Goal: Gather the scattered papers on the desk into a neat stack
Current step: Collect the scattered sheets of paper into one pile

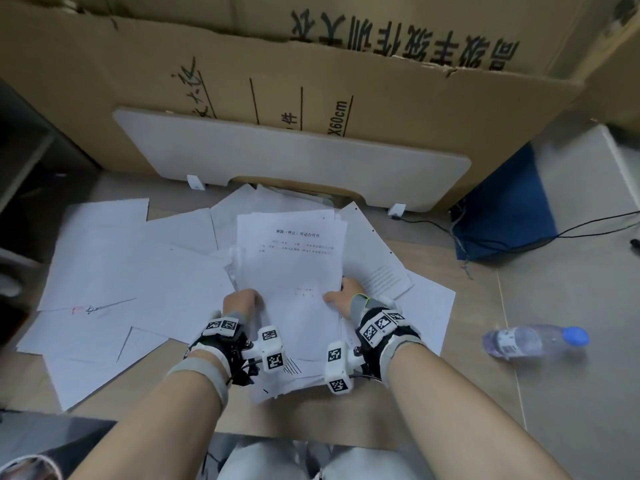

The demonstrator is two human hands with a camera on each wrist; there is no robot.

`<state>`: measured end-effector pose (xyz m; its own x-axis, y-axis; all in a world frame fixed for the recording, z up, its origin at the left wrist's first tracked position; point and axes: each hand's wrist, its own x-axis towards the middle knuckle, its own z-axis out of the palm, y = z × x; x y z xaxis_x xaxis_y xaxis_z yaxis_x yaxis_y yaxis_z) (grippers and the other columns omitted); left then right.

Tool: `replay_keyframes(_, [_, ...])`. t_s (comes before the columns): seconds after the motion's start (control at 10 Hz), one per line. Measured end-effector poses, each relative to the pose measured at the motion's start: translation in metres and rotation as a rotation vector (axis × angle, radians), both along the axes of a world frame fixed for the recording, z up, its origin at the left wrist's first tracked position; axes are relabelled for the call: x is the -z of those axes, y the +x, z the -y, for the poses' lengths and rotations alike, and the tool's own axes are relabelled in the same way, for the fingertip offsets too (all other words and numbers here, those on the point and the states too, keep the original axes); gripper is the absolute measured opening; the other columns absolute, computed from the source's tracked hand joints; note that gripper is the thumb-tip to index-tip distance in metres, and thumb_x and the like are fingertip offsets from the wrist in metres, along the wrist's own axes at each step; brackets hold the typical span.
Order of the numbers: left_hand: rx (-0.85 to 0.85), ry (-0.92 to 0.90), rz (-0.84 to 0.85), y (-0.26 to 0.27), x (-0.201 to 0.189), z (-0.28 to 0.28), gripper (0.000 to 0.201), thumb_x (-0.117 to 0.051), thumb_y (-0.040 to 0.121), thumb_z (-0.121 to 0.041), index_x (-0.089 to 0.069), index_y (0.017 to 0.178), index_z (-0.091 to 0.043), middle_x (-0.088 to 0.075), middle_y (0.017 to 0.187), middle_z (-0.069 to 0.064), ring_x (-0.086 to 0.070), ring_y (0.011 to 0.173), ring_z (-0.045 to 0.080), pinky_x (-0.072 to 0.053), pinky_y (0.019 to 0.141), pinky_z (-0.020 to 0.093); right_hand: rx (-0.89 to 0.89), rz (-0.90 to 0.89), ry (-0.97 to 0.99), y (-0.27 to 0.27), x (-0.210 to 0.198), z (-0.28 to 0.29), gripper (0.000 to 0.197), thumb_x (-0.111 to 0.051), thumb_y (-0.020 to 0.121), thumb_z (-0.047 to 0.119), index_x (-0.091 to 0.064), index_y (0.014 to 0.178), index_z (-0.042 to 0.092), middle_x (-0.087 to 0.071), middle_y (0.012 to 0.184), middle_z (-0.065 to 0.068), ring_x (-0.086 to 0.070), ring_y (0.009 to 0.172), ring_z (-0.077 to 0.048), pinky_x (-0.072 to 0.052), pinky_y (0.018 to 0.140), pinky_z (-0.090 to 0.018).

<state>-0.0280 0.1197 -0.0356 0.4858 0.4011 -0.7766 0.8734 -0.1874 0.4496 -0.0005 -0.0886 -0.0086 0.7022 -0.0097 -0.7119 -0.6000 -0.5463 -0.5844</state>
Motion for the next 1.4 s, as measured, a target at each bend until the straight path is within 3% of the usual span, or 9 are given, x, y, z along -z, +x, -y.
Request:
replay_keyframes(0.2, [-0.172, -0.165, 0.064, 0.037, -0.004, 0.04, 0.039, -0.058, 0.084, -0.01, -0.063, 0.118, 0.009, -0.065, 0.096, 0.02, -0.056, 0.072, 0.027, -0.045, 0.064, 0.027, 0.141, -0.037, -0.145, 0.032, 0.005, 0.033, 0.036, -0.054, 0.082, 0.031, -0.059, 0.113, 0.013, -0.068, 0.102, -0.005, -0.063, 0.093, -0.027, -0.049, 0.09, -0.034])
replay_keyframes(0.3, [-0.184, -0.209, 0.043, 0.052, 0.0, 0.077, 0.041, -0.057, 0.078, -0.014, -0.061, 0.115, 0.003, -0.068, 0.094, 0.013, -0.064, 0.072, 0.029, -0.052, 0.065, 0.029, 0.103, -0.083, -0.261, 0.05, 0.02, 0.064, 0.043, -0.05, 0.089, 0.029, -0.054, 0.128, 0.01, -0.062, 0.124, -0.01, -0.06, 0.11, -0.031, -0.044, 0.096, -0.031])
replay_keyframes(0.5, [-0.194, -0.214, -0.026, 0.08, 0.019, 0.129, 0.03, -0.056, 0.085, -0.019, -0.063, 0.11, -0.004, -0.068, 0.089, 0.009, -0.066, 0.075, 0.028, -0.05, 0.06, 0.027, -0.121, -0.059, -0.498, 0.099, 0.054, 0.106, 0.026, -0.051, 0.084, 0.029, -0.066, 0.091, 0.01, -0.064, 0.108, -0.01, -0.056, 0.11, -0.034, -0.043, 0.089, -0.033])
replay_keyframes(0.7, [-0.178, -0.254, -0.059, 0.093, 0.069, 0.129, 0.058, -0.077, 0.071, -0.044, -0.063, 0.11, -0.003, -0.072, 0.095, 0.015, -0.071, 0.087, 0.035, -0.059, 0.082, 0.052, -0.282, -0.117, -0.602, 0.13, 0.082, 0.132, 0.048, -0.045, 0.087, 0.041, -0.055, 0.129, 0.021, -0.042, 0.144, -0.006, -0.031, 0.136, -0.028, -0.031, 0.109, -0.037])
replay_keyframes(0.9, [-0.224, -0.303, -0.029, 0.102, 0.053, 0.145, 0.036, -0.075, 0.087, -0.03, -0.047, 0.076, -0.009, -0.047, 0.059, 0.008, -0.04, 0.05, 0.018, -0.04, 0.042, 0.023, -0.35, -0.084, -0.562, 0.149, 0.085, 0.143, 0.042, -0.049, 0.092, 0.035, -0.048, 0.13, 0.017, -0.045, 0.139, -0.006, -0.045, 0.129, -0.021, -0.034, 0.094, -0.027])
replay_keyframes(1.0, [-0.249, -0.272, 0.035, 0.103, 0.052, 0.159, 0.034, -0.073, 0.087, -0.021, -0.056, 0.114, -0.011, -0.071, 0.092, 0.013, -0.064, 0.067, 0.024, -0.053, 0.052, 0.028, -0.115, -0.099, -0.342, 0.143, 0.081, 0.133, 0.054, -0.06, 0.086, 0.021, -0.038, 0.134, 0.009, -0.051, 0.131, -0.015, -0.053, 0.116, -0.032, -0.043, 0.095, -0.037])
replay_keyframes(1.2, [-0.231, -0.283, 0.039, 0.107, 0.038, 0.195, 0.058, -0.061, 0.082, -0.014, -0.04, 0.134, -0.027, -0.065, 0.112, 0.001, -0.065, 0.086, 0.019, -0.053, 0.069, 0.029, 0.336, -0.172, -0.198, 0.101, 0.063, 0.168, 0.059, -0.061, 0.086, 0.019, -0.034, 0.137, 0.008, -0.056, 0.128, -0.014, -0.057, 0.112, -0.032, -0.044, 0.084, -0.031])
replay_keyframes(1.3, [-0.048, -0.176, 0.075, 0.103, 0.03, 0.219, 0.03, -0.062, 0.072, -0.02, -0.065, 0.1, -0.01, -0.067, 0.09, 0.01, -0.065, 0.083, 0.025, -0.056, 0.083, 0.039, 0.362, -0.302, -0.249, 0.073, 0.068, 0.192, 0.039, -0.053, 0.088, 0.027, -0.048, 0.12, 0.006, -0.06, 0.111, -0.011, -0.056, 0.094, -0.029, -0.035, 0.078, -0.028])
replay_keyframes(1.4, [0.361, 0.094, 0.038, 0.094, 0.051, 0.242, 0.033, -0.069, 0.08, -0.027, -0.07, 0.101, -0.003, -0.063, 0.1, 0.018, -0.063, 0.096, 0.032, -0.049, 0.098, 0.046, 0.355, -0.354, -0.391, 0.035, 0.08, 0.21, 0.034, -0.051, 0.084, 0.043, -0.05, 0.101, 0.014, -0.057, 0.094, -0.006, -0.056, 0.096, -0.028, -0.038, 0.086, -0.031])
